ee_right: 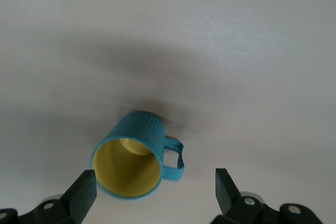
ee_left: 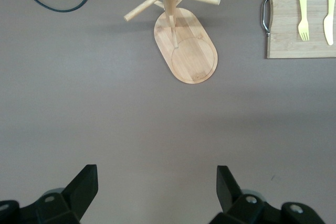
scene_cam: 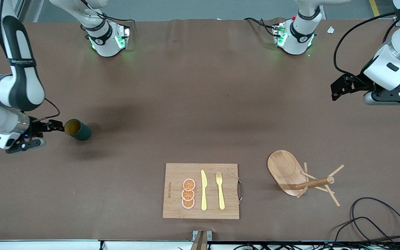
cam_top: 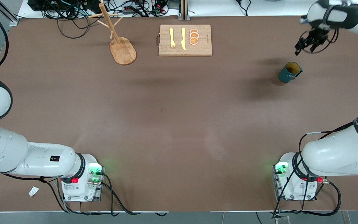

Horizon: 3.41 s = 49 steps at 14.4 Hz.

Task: Pass cup and hang on rack
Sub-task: 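Grasp the teal mug rim with the right gripper and lift, then carry the mug toward the table middle with the right gripper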

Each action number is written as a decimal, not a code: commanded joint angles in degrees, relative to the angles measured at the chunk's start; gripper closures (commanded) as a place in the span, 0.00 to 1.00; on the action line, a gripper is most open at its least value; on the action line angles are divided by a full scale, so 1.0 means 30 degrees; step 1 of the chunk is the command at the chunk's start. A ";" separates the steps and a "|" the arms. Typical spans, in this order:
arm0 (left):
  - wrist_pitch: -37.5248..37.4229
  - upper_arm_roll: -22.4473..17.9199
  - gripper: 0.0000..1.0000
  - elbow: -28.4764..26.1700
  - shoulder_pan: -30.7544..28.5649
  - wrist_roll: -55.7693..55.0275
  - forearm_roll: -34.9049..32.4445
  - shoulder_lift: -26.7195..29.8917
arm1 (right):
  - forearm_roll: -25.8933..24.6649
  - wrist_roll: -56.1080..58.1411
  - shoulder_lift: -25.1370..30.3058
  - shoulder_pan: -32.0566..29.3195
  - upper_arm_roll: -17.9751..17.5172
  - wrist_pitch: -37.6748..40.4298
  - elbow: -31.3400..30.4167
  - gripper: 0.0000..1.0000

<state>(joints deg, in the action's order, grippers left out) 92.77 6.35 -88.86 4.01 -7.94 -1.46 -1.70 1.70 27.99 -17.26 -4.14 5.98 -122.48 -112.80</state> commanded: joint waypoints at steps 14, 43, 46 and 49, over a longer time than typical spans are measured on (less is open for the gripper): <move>0.0073 -0.0008 0.00 0.0793 -0.0075 0.0156 -0.0247 -0.0254 | 0.1981 0.5291 -0.1395 -0.0523 -0.0266 -0.3882 -0.2801 0.99; 0.1331 -0.0037 0.00 0.0764 -0.0749 0.0186 -0.0247 -0.0693 | 0.4180 -2.7926 -0.4701 1.7756 -0.0237 -0.3295 0.3963 1.00; 0.1624 -0.0037 0.00 0.0764 -0.0749 0.0156 -0.0160 -0.0694 | 0.4151 -2.9423 -0.5785 1.8372 -0.0207 -0.3236 0.5165 1.00; 0.1860 -0.0008 0.00 0.0706 -0.0662 -0.0019 -0.0130 -0.0986 | 0.4150 -2.9749 -0.6111 1.8842 -0.0149 -0.3178 0.5315 0.99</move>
<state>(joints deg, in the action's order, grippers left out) 97.76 6.15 -87.30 1.85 -7.88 -1.46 -3.90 14.27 -59.43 -34.48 50.98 4.59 -133.00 -98.56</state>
